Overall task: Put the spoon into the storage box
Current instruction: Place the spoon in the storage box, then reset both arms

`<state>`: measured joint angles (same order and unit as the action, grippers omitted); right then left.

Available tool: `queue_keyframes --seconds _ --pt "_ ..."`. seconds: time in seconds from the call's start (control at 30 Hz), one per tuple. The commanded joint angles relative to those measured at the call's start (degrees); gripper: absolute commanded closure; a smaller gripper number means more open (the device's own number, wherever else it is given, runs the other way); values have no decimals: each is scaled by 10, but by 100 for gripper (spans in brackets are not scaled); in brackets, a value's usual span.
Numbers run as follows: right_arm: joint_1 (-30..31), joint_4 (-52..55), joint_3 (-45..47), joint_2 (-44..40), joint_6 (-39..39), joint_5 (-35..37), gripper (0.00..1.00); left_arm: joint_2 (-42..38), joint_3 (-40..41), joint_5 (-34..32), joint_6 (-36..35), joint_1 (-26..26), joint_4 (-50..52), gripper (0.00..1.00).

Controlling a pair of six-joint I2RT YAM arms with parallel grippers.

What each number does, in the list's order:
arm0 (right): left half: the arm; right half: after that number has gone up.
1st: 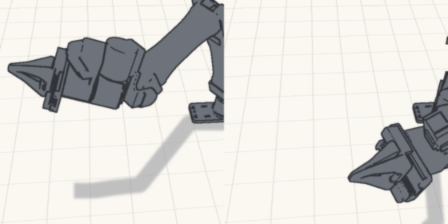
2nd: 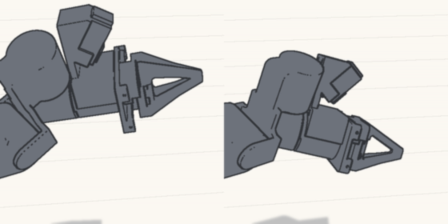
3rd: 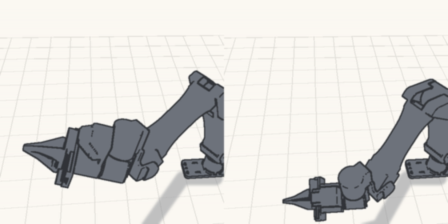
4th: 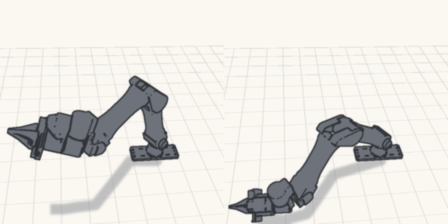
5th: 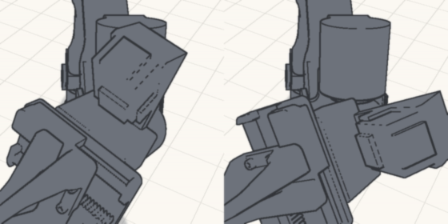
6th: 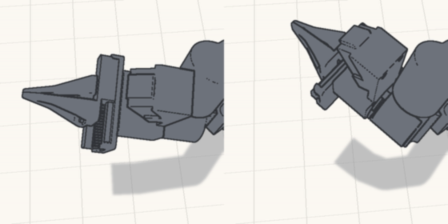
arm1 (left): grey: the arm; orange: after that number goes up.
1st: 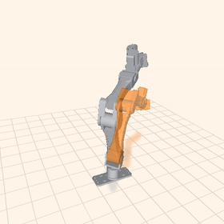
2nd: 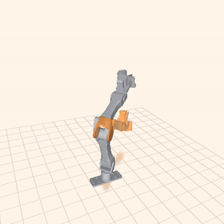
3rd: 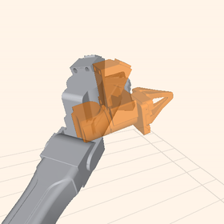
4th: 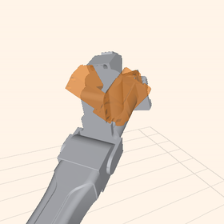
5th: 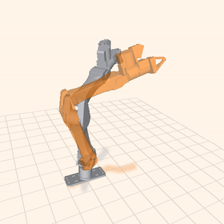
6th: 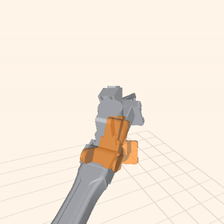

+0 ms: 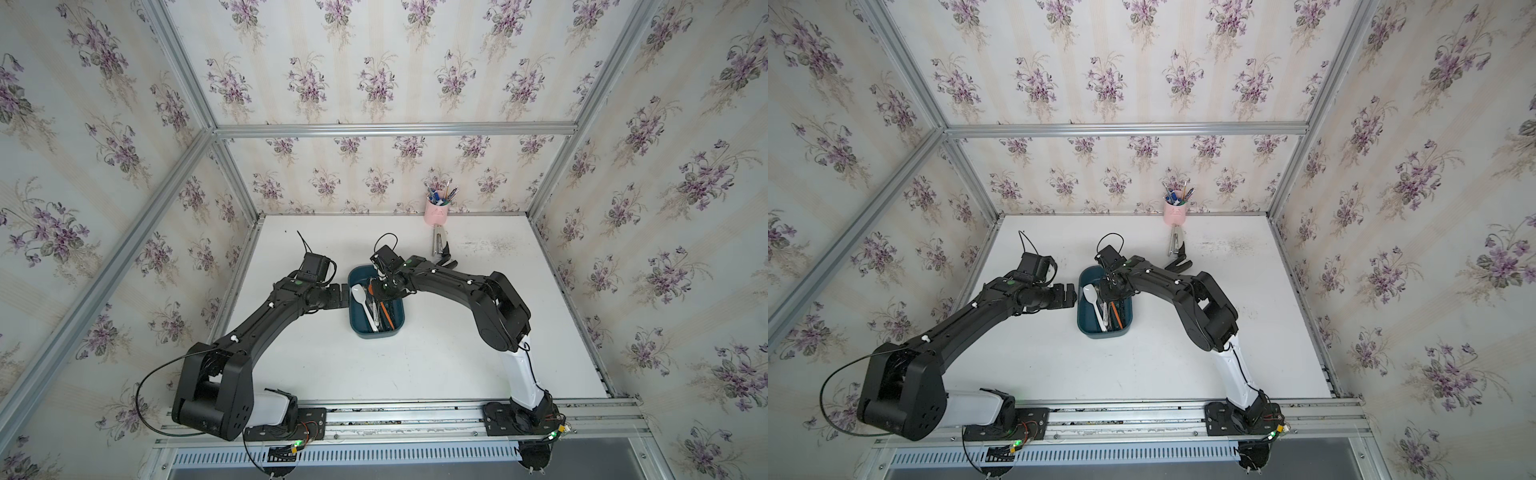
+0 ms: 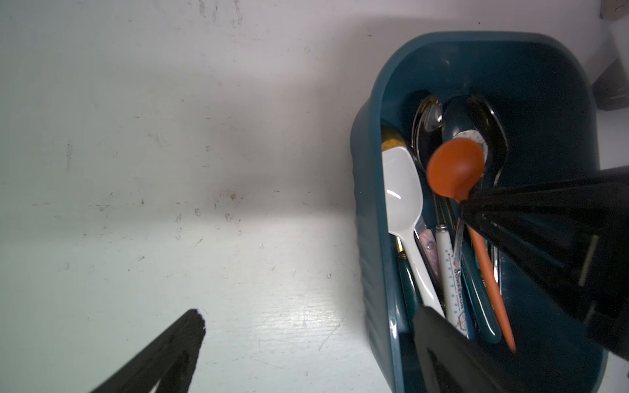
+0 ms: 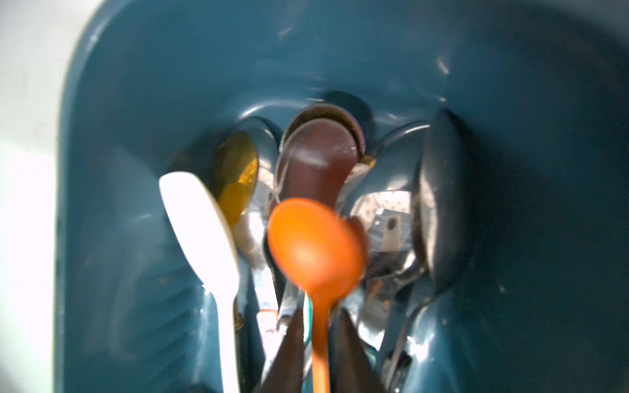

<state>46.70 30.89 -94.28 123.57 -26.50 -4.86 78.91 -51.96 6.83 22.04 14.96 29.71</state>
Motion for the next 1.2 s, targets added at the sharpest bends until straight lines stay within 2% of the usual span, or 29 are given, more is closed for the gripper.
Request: queue_keyframes --seconds 0.0,0.2,0.4,0.6,0.67,0.73,0.87,1.0,1.1,1.17 --pt "1 5 -4 -11 11 16 66 1 -6 -3 -5 0 3 0" --pt "6 1 -11 -46 28 18 59 -2 -15 -2 -4 0 3 0" --pt "15 -23 4 -137 100 119 56 -21 -28 -15 -28 0 -10 0" --pt "-8 -139 159 -283 195 283 31 -49 -21 -49 -80 0 -34 0" --pt "-38 -192 231 -341 213 288 28 -59 -13 -55 -97 0 -47 0" --pt "-86 -258 319 -402 217 262 22 -70 -3 -60 -108 -1 -62 0" --pt "-193 -367 467 -504 219 237 1 -84 18 -72 -125 -2 -92 0" --pt "-282 -477 593 -564 240 238 0 -91 66 -103 -142 -5 -158 0" --pt "-365 -518 648 -578 218 196 0 -92 114 -150 -155 -9 -233 0" --pt "-398 -572 687 -582 235 192 0 -98 130 -169 -164 -17 -266 0"
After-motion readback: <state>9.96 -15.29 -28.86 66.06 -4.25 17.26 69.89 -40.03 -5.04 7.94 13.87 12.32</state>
